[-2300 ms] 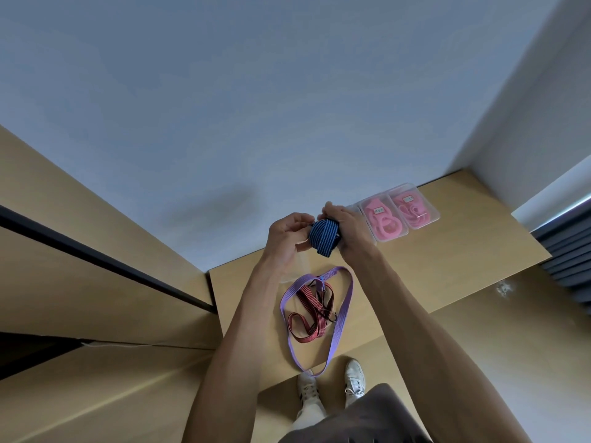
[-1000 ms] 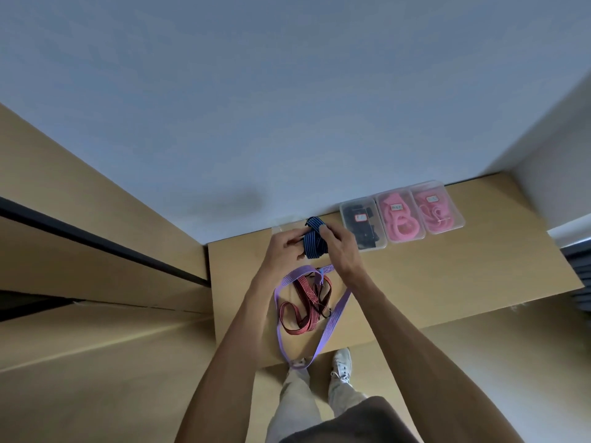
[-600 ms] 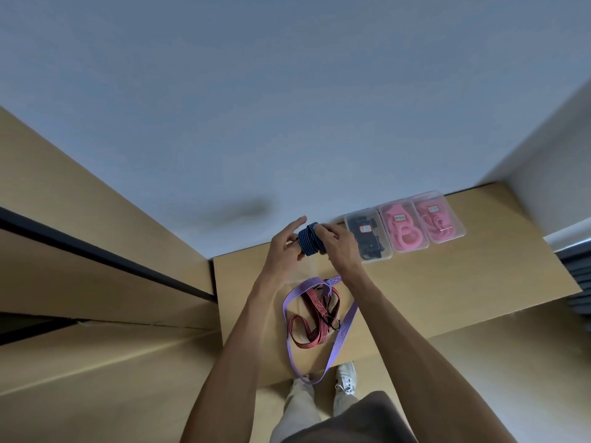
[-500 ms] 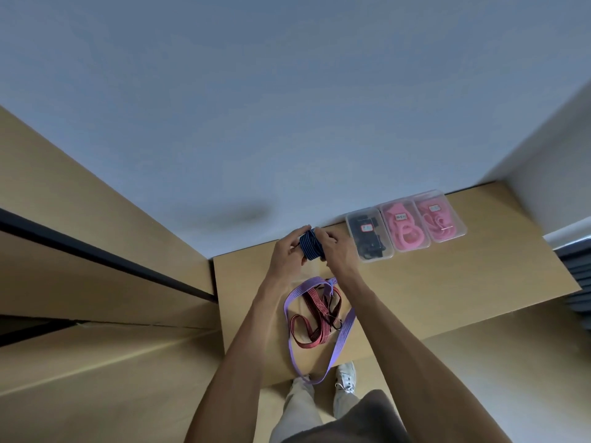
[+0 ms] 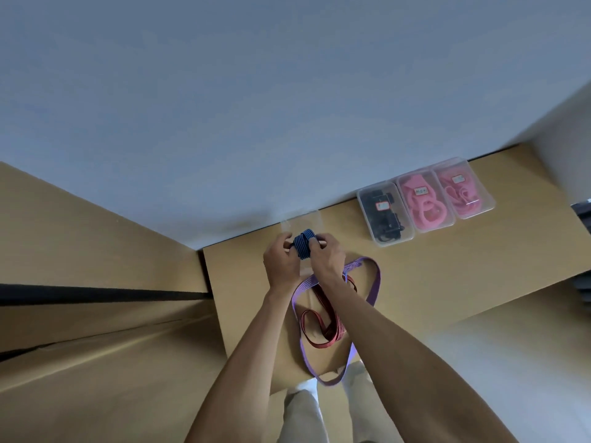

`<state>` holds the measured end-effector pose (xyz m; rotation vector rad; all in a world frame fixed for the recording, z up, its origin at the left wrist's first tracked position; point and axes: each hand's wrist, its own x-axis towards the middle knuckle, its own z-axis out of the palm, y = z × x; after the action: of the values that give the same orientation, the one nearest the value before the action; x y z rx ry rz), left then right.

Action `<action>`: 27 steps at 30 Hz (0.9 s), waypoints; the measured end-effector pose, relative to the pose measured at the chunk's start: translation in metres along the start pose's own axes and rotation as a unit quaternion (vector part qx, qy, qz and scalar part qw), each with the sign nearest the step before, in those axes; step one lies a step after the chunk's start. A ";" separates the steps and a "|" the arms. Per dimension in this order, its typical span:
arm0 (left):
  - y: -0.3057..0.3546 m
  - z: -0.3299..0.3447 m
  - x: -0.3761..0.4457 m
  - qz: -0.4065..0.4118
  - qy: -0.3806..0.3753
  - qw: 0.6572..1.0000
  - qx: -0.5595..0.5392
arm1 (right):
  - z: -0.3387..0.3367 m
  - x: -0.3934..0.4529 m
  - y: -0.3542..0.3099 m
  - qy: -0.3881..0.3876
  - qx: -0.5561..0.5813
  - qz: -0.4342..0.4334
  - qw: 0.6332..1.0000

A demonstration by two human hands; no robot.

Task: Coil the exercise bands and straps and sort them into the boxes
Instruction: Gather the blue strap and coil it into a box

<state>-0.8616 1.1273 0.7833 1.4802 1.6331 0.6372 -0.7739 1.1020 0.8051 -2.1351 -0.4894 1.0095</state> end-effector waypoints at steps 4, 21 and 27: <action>0.001 0.020 0.036 0.024 0.011 0.999 0.028 | 0.021 0.042 0.003 0.027 -0.040 -0.015 0.999; -0.032 0.043 0.055 0.206 0.036 0.952 0.223 | 0.019 0.077 0.024 0.087 -0.320 -0.227 0.916; -0.038 0.041 0.060 0.156 0.047 0.958 0.238 | 0.020 0.081 0.030 0.084 -0.316 -0.214 0.920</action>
<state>-0.8469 1.1727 0.7165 2.1154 1.7185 0.5070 -0.7376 1.1390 0.7329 -2.4662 -1.2674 0.4392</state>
